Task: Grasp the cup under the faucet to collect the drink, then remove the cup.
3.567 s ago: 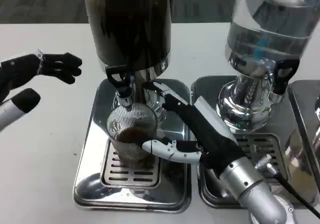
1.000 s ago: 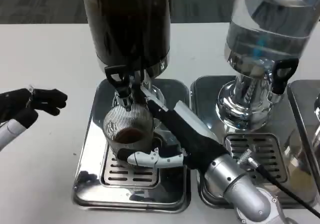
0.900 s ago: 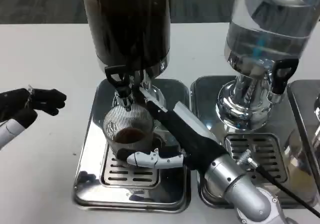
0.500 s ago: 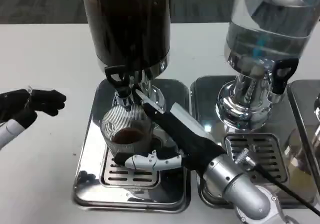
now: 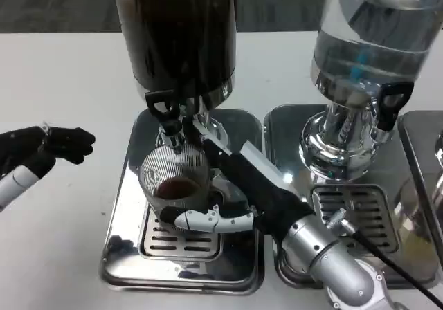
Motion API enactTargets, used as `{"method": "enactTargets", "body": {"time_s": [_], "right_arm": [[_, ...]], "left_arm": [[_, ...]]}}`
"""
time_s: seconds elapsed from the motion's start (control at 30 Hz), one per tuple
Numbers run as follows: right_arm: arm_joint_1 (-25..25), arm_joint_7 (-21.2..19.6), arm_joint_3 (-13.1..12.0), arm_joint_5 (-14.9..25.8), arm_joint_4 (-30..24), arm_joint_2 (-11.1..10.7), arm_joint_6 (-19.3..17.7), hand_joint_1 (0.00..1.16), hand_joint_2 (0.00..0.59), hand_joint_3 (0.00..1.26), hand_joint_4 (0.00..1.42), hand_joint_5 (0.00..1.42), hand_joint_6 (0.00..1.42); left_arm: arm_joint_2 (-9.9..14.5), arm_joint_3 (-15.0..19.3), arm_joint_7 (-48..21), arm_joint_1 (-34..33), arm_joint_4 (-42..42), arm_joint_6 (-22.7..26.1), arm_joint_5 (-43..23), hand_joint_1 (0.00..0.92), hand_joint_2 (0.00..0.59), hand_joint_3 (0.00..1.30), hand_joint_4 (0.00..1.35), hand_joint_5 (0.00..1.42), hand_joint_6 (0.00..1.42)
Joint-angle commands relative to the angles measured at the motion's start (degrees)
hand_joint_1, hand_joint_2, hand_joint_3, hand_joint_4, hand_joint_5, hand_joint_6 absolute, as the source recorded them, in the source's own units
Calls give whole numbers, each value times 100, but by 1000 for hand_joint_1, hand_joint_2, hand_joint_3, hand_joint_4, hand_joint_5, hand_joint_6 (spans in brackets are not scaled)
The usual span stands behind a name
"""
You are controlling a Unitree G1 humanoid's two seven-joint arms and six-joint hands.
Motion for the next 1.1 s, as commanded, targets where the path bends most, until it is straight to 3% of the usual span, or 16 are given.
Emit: {"method": "enactTargets", "body": {"time_s": [0.03, 0.7, 0.87, 1.1], "right_arm": [[66, 105, -100, 225, 3, 11, -28, 780, 147, 0, 0, 3, 112], [0, 272, 16, 153, 68, 38, 138, 824, 137, 0, 0, 3, 114], [23, 193, -81, 276, 144, 124, 95, 821, 147, 0, 0, 5, 124], [10, 238, -23, 156, 106, 69, 148, 819, 149, 0, 0, 11, 127]], "left_arm": [[112, -15, -90, 40, 18, 42, -62, 0, 135, 434, 397, 419, 316], [185, 15, -199, -10, 34, 77, -98, 0, 154, 418, 368, 403, 304], [191, 33, -188, 7, 36, 93, -105, 0, 155, 418, 369, 403, 303], [197, 29, -195, -13, 46, 90, -105, 0, 156, 423, 375, 403, 304]]}}
